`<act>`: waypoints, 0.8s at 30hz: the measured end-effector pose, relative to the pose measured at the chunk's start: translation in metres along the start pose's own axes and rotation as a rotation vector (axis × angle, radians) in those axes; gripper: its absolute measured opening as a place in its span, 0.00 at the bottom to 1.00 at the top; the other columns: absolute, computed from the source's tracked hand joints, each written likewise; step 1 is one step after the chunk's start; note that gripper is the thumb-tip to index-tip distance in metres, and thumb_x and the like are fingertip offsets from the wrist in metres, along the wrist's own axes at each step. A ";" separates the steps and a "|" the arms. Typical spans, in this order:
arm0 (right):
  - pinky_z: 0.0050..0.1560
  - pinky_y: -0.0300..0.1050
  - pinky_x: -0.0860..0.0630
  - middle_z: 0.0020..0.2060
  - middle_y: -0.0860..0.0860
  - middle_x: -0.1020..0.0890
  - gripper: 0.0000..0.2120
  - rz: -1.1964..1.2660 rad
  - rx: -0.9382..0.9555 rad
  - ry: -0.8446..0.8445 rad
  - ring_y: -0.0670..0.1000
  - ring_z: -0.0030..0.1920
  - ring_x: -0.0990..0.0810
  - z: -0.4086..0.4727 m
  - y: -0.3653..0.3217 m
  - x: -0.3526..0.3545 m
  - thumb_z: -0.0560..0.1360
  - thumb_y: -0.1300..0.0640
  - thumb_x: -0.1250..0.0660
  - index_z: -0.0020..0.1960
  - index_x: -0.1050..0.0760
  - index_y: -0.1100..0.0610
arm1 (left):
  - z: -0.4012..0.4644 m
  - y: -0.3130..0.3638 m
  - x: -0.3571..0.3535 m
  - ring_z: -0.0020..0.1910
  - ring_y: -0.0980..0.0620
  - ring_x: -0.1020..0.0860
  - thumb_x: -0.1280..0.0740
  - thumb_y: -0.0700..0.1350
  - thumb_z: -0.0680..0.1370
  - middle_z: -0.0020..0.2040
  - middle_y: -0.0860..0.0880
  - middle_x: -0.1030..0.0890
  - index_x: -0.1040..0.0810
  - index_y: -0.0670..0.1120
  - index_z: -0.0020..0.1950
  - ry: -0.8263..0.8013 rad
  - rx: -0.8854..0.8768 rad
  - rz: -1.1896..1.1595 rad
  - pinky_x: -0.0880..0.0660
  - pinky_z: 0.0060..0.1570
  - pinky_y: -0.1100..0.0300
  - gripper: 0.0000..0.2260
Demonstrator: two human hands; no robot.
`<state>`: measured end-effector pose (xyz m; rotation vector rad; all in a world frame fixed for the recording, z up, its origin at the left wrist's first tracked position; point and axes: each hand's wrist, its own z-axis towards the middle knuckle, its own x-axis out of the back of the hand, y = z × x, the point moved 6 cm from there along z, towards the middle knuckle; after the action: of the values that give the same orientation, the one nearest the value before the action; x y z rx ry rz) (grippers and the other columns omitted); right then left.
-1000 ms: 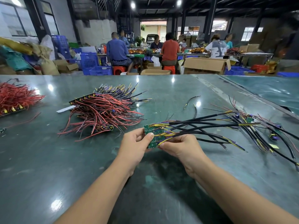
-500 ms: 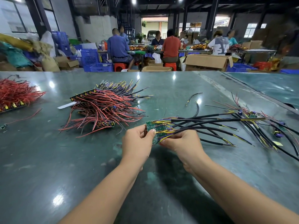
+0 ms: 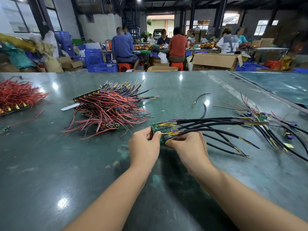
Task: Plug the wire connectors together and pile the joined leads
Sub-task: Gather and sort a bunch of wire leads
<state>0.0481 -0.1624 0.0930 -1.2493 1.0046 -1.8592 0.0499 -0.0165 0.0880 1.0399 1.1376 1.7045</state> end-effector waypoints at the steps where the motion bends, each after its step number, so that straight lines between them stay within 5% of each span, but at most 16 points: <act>1: 0.43 0.47 0.23 0.37 0.59 0.17 0.06 0.001 0.028 -0.005 0.41 0.37 0.27 -0.001 -0.003 0.000 0.64 0.56 0.24 0.37 0.16 0.58 | 0.000 -0.001 0.000 0.45 0.46 0.17 0.33 0.45 0.74 0.39 0.52 0.15 0.18 0.48 0.42 -0.004 0.019 -0.025 0.21 0.47 0.43 0.05; 5: 0.43 0.39 0.23 0.33 0.44 0.15 0.02 0.203 0.104 -0.038 0.39 0.39 0.20 -0.005 -0.016 0.005 0.65 0.58 0.25 0.38 0.15 0.52 | 0.001 -0.004 -0.002 0.40 0.55 0.18 0.36 0.36 0.78 0.40 0.53 0.15 0.18 0.47 0.45 -0.061 0.108 -0.289 0.20 0.39 0.57 0.10; 12: 0.41 0.35 0.22 0.35 0.50 0.15 0.15 0.704 -0.059 -0.258 0.45 0.38 0.19 -0.002 -0.011 -0.002 0.72 0.74 0.36 0.36 0.18 0.57 | -0.002 0.006 -0.007 0.42 0.56 0.18 0.40 0.35 0.80 0.45 0.49 0.15 0.20 0.42 0.52 -0.304 0.164 -0.578 0.22 0.38 0.64 0.10; 16: 0.43 0.40 0.21 0.32 0.49 0.15 0.16 0.553 -0.071 -0.217 0.45 0.36 0.19 0.001 -0.005 0.003 0.70 0.72 0.31 0.30 0.17 0.54 | -0.005 0.005 -0.009 0.40 0.57 0.18 0.39 0.34 0.79 0.42 0.51 0.15 0.19 0.43 0.49 -0.200 0.133 -0.497 0.21 0.38 0.64 0.09; 20: 0.47 0.47 0.24 0.34 0.50 0.15 0.02 0.095 0.104 -0.079 0.42 0.41 0.23 -0.003 -0.012 0.003 0.68 0.59 0.28 0.39 0.16 0.55 | -0.006 0.002 -0.005 0.43 0.53 0.19 0.38 0.34 0.79 0.41 0.52 0.15 0.19 0.46 0.44 -0.005 0.094 -0.325 0.24 0.46 0.55 0.11; 24: 0.47 0.49 0.24 0.35 0.51 0.15 0.07 0.449 0.027 -0.171 0.49 0.40 0.20 -0.001 -0.015 0.004 0.69 0.67 0.30 0.36 0.16 0.58 | -0.001 0.003 -0.006 0.38 0.55 0.18 0.39 0.34 0.79 0.39 0.51 0.15 0.20 0.43 0.46 -0.179 0.190 -0.524 0.22 0.37 0.62 0.10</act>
<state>0.0443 -0.1583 0.1073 -1.0427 1.0593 -1.3936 0.0504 -0.0228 0.0897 0.8848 1.3309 1.0887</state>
